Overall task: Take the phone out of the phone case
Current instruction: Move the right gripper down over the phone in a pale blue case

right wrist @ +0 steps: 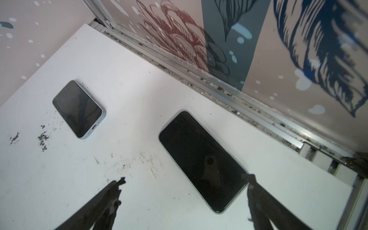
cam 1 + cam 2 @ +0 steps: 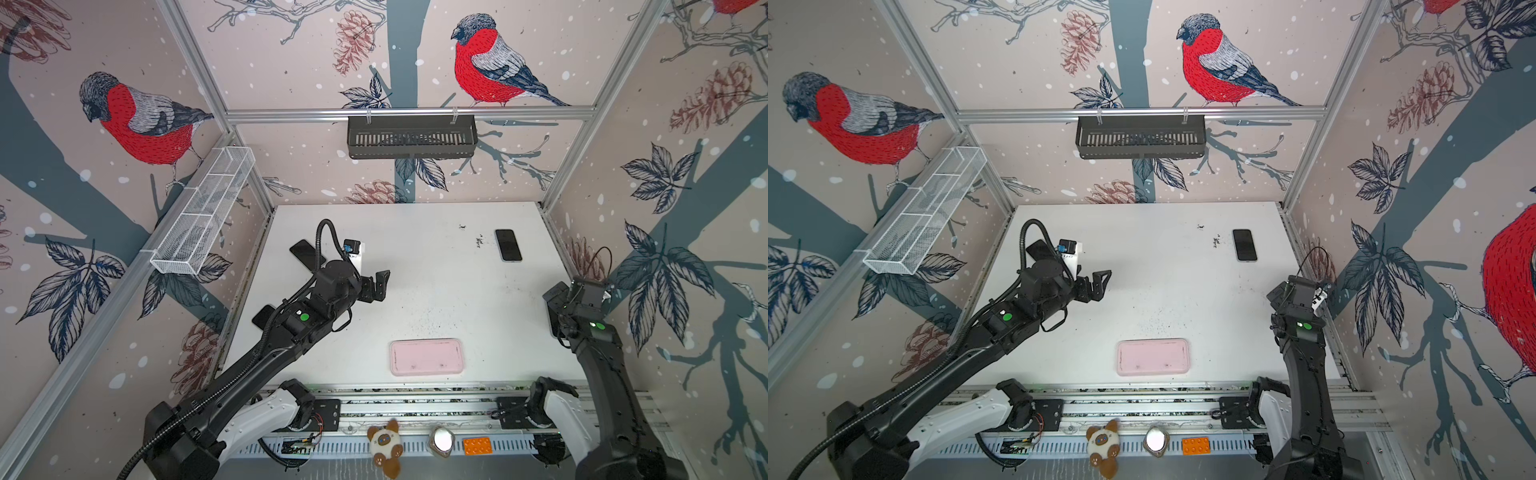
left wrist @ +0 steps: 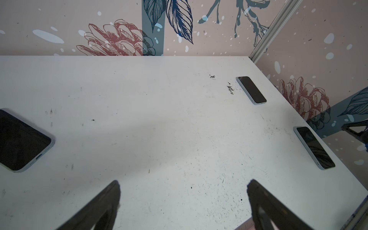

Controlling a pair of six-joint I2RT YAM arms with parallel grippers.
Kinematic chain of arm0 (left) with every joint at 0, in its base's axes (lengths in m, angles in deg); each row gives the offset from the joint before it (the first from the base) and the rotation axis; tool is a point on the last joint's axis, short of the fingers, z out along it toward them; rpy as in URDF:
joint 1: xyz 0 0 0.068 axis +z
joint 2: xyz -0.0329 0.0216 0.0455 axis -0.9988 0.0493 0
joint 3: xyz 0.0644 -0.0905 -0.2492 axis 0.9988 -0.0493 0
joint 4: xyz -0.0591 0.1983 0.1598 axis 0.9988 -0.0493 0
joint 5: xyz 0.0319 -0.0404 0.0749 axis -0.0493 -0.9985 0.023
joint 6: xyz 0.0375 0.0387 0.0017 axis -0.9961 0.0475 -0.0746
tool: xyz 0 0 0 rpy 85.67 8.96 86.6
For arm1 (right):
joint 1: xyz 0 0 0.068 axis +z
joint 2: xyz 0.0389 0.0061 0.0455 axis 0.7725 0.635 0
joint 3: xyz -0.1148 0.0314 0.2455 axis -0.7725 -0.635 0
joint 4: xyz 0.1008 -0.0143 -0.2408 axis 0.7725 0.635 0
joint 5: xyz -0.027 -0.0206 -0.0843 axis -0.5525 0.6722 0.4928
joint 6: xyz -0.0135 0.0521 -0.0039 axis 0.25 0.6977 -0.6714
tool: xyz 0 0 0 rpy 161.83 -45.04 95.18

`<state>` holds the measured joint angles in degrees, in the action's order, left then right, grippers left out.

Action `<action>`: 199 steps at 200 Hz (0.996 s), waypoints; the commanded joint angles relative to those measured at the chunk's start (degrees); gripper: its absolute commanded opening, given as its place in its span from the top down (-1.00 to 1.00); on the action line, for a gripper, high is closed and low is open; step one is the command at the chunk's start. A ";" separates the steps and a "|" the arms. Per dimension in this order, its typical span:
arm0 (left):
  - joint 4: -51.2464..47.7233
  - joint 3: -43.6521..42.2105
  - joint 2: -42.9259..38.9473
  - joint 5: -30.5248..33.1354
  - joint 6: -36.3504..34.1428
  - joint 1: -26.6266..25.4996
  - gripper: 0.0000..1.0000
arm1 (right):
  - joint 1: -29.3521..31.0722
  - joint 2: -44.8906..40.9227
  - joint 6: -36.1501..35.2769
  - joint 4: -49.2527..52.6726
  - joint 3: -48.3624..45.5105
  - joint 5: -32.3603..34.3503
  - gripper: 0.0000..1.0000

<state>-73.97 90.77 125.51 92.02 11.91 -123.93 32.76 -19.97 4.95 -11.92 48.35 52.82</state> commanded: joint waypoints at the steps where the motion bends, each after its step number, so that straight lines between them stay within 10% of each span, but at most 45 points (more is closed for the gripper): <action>1: 1.95 -0.60 -0.82 0.57 0.45 -0.12 -0.96 | -4.46 2.11 2.11 -6.06 -2.20 -3.94 -1.00; 78: 1.87 -0.98 -0.65 1.22 0.63 -0.09 -0.97 | -16.71 10.88 -0.40 -11.26 -3.75 -13.91 -1.00; 199: 1.87 -2.02 -1.78 0.85 1.06 -0.08 -0.96 | -15.83 19.69 -2.41 -12.07 -2.64 -17.32 -0.99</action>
<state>-73.64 88.93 124.33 92.88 12.04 -123.93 15.60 -1.32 3.46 -23.31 45.53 35.54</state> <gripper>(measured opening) 0.982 0.996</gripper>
